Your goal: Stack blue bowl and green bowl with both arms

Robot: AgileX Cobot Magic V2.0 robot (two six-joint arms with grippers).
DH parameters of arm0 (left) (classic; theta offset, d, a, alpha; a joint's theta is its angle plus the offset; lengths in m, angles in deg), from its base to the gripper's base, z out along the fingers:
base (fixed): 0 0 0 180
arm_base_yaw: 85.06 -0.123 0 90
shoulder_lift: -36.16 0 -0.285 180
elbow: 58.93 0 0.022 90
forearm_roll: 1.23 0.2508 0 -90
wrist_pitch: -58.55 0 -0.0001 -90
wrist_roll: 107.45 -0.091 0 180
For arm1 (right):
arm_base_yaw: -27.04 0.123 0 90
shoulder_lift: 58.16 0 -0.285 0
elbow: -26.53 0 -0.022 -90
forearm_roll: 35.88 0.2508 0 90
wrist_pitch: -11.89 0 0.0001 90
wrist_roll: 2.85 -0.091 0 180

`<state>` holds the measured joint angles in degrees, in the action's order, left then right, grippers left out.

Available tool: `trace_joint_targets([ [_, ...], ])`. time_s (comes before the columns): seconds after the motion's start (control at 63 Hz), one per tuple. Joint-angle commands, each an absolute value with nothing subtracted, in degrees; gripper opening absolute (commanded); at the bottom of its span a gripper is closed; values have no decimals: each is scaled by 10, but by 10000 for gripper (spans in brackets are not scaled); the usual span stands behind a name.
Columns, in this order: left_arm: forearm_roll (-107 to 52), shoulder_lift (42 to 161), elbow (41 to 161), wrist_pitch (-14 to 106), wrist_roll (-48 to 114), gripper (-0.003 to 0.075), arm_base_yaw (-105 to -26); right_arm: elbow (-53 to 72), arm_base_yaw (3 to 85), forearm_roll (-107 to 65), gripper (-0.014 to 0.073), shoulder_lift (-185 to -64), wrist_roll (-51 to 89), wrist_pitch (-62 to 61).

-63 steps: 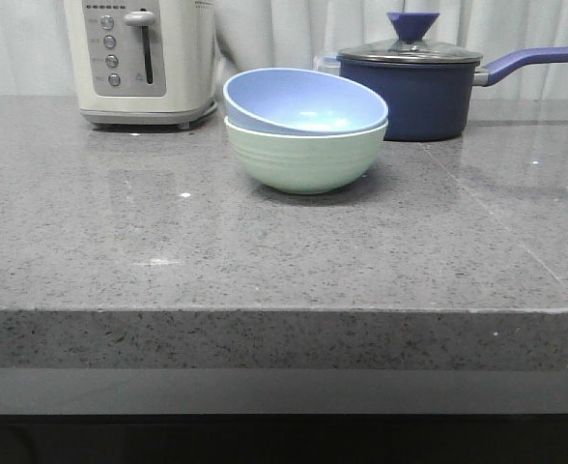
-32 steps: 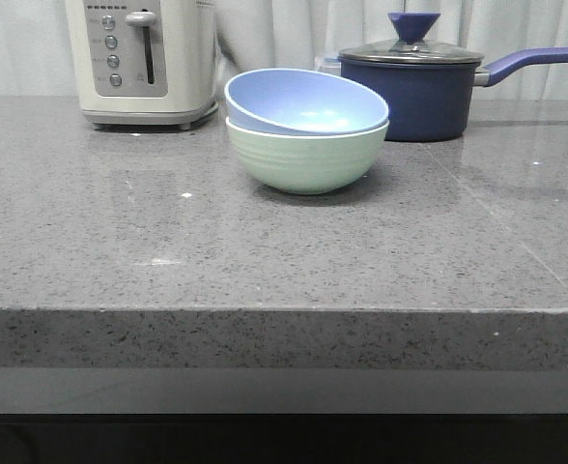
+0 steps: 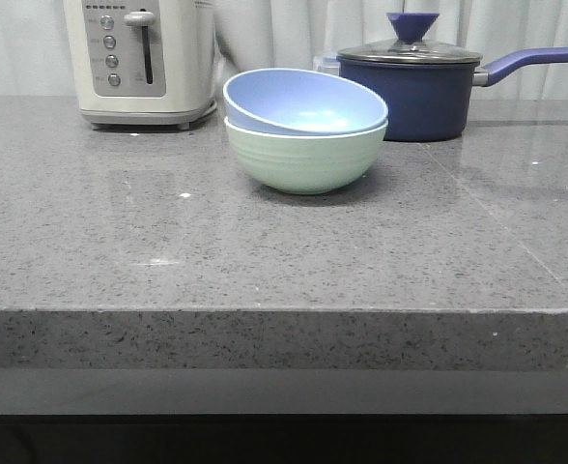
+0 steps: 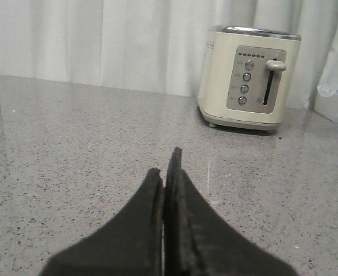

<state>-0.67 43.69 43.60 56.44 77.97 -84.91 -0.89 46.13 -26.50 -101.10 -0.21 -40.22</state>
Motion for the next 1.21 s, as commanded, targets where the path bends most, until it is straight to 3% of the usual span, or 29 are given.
trace_joint_targets([
  [0.0, -12, 426, 433, 608, 784, -20, -848, 5, 460, -267, -54, -1012, -1, -367],
  [1.19, -29, 427, 433, 610, 753, -20, -824, 5, 460, -267, -54, -1012, -1, -367],
])
